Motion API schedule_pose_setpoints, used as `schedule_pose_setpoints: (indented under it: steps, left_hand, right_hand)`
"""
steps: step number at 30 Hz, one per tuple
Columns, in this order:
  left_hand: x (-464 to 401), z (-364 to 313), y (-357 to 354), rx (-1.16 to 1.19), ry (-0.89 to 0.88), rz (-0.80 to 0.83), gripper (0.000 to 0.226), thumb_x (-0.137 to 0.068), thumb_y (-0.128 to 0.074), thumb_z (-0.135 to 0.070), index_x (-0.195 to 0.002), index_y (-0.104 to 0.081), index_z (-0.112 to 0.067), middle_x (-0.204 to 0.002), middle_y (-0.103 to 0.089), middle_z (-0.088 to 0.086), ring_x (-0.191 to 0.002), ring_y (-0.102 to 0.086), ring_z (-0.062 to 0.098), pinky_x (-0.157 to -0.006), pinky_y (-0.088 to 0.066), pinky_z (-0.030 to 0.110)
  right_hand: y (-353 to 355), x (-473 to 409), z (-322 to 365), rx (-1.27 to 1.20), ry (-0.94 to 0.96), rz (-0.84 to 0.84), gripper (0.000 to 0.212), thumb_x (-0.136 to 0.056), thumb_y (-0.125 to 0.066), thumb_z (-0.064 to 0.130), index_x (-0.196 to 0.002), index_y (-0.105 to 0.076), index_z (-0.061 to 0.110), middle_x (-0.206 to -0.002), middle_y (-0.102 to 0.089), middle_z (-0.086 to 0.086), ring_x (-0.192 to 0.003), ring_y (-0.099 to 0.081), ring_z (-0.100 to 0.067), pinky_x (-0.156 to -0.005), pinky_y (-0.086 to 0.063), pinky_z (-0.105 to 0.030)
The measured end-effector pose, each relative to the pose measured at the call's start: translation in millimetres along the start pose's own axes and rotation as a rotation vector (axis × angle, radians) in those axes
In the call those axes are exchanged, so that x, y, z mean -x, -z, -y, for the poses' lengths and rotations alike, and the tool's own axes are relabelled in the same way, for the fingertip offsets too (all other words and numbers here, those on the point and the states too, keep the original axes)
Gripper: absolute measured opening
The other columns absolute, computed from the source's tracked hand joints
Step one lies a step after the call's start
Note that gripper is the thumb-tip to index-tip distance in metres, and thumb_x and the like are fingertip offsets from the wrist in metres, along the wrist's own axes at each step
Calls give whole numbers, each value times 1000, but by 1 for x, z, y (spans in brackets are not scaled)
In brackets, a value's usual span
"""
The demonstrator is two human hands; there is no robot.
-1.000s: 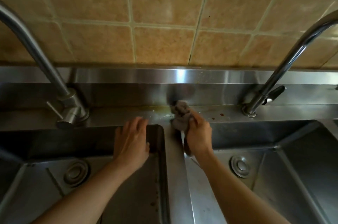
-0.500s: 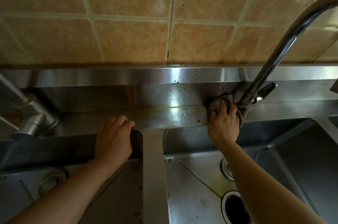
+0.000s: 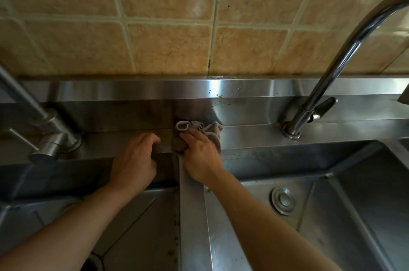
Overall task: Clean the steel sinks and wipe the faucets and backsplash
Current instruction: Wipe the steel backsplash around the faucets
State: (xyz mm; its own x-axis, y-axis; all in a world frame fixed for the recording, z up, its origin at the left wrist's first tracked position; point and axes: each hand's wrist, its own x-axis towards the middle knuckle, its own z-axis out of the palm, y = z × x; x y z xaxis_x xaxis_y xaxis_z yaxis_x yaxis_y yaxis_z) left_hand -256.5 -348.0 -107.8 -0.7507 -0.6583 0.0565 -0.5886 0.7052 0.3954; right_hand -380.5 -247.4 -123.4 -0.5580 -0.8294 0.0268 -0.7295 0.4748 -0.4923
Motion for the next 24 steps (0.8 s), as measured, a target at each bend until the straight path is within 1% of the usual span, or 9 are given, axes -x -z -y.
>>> schedule_pose_setpoints:
  steps: [2, 5, 7, 9, 12, 16, 18, 21, 24]
  left_hand:
    - [-1, 2, -1, -100, -5, -21, 50, -83, -63, -9, -129, -49, -21, -134, -46, -2, -125, -42, 16, -102, -37, 30]
    - [-5, 2, -3, -261, -38, 43, 56, -86, -61, -15, -138, -43, -22, -141, -40, -4, -131, -34, 16, -109, -29, 31]
    - [-5, 0, -6, -289, -37, 68, 56, -85, -62, -17, -138, -44, -22, -139, -40, -4, -129, -37, 15, -107, -30, 30]
    - [-3, -2, -8, -293, -13, 55, 56, -84, -64, -18, -137, -46, -22, -135, -43, -5, -124, -42, 13, -104, -34, 28]
    - [-3, -6, -11, -319, 11, 41, 54, -83, -65, -19, -135, -48, -24, -132, -46, -6, -120, -45, 12, -101, -36, 28]
    - [-5, -7, -13, -319, 6, 29, 55, -80, -68, -18, -131, -51, -25, -125, -50, -7, -116, -48, 12, -101, -37, 31]
    - [-5, -4, -14, -319, 7, 36, 56, -78, -69, -18, -131, -52, -24, -125, -50, -5, -117, -48, 14, -102, -37, 33]
    - [-2, -5, -14, -338, 7, 60, 60, -79, -69, -21, -135, -46, -25, -130, -46, -6, -121, -44, 14, -105, -32, 34]
    - [-3, -3, -10, -246, 9, 91, 63, -82, -66, -18, -139, -40, -26, -138, -41, -6, -127, -39, 14, -108, -31, 32]
  right_hand:
    - [10, 7, -22, 57, -14, 20, 51, -94, -37, 36, -145, -35, 32, -152, -31, 5, -140, -26, -19, -114, -12, -29]
    - [31, 20, -72, 123, -250, -84, 55, -94, -47, 35, -146, -29, 37, -154, -22, 1, -138, -28, -31, -112, -21, -34]
    - [53, 28, -105, 165, -401, -93, 59, -93, -52, 39, -146, -26, 37, -154, -17, -5, -136, -28, -39, -111, -26, -42]
    - [75, 34, -128, 224, -452, -61, 64, -91, -54, 43, -147, -24, 35, -154, -14, -7, -138, -22, -43, -111, -26, -49]
    - [78, 32, -133, 198, -473, -123, 65, -92, -51, 44, -148, -21, 29, -155, -13, -6, -141, -16, -39, -112, -24, -49]
    - [63, 17, -119, 55, -549, -266, 53, -95, -48, 38, -143, -32, 25, -154, -18, -10, -142, -15, -36, -118, -12, -46]
    - [56, 17, -107, 74, -507, -235, 53, -94, -48, 34, -144, -33, 27, -155, -16, -8, -141, -16, -35, -118, -12, -43]
    - [31, 18, -66, 91, -325, -102, 61, -92, -50, 28, -148, -25, 31, -158, -9, -4, -142, -15, -34, -117, -12, -39]
    - [3, 6, -15, 24, -160, -13, 52, -95, -44, 27, -145, -33, 31, -159, -14, -2, -142, -17, -32, -117, -12, -37]
